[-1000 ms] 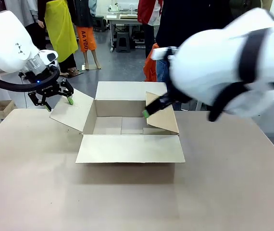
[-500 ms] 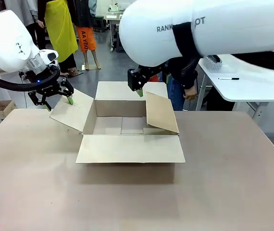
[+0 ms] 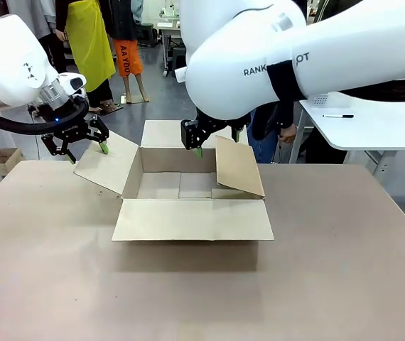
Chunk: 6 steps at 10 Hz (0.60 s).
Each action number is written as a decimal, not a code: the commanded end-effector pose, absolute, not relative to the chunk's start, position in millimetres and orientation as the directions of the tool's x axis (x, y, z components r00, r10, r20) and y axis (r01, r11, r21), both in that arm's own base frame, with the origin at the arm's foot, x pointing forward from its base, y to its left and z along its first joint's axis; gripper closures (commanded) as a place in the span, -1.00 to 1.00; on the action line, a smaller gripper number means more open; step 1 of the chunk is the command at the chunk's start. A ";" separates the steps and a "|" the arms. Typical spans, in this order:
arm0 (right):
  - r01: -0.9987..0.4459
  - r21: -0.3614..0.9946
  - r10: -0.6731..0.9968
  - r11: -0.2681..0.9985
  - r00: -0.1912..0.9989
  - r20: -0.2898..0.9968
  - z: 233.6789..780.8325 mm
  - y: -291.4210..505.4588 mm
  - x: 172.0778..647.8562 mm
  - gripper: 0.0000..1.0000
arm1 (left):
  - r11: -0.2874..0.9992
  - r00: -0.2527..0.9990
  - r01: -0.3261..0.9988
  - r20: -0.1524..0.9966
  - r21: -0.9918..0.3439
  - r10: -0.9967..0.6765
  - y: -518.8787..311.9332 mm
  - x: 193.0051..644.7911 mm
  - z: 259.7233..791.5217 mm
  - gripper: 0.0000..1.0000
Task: Pack the gift set into the box.
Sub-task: Place both hands on the side flaps of the Package Box and spread them outward.
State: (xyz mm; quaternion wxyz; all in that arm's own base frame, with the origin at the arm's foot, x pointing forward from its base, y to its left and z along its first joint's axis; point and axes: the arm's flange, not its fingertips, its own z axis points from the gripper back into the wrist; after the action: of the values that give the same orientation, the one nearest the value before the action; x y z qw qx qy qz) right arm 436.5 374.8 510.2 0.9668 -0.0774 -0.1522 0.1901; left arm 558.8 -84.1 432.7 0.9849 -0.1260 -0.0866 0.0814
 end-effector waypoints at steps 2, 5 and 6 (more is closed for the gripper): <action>-0.322 -0.326 0.415 0.889 0.866 0.277 503.2 381.0 429.6 -1.00 | 0.956 0.970 -0.153 0.148 -0.249 0.193 -84.8 559.0 434.8 -1.00; -0.312 -0.314 0.383 0.897 0.902 0.198 464.4 401.7 477.0 -1.00 | 0.956 0.970 -0.153 0.148 -0.249 0.193 -84.8 559.0 434.8 -1.00; -0.290 -0.328 0.359 0.899 0.918 0.171 452.1 408.4 489.7 -1.00 | 0.956 0.970 -0.153 0.148 -0.249 0.193 -84.8 559.0 434.8 -1.00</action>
State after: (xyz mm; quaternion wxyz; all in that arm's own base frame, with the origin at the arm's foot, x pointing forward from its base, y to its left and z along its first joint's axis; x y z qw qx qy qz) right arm 472.9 386.0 447.5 0.9640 -0.1316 -0.1191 0.1980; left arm 559.0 -83.9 432.6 0.9849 -0.1260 -0.0865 0.0816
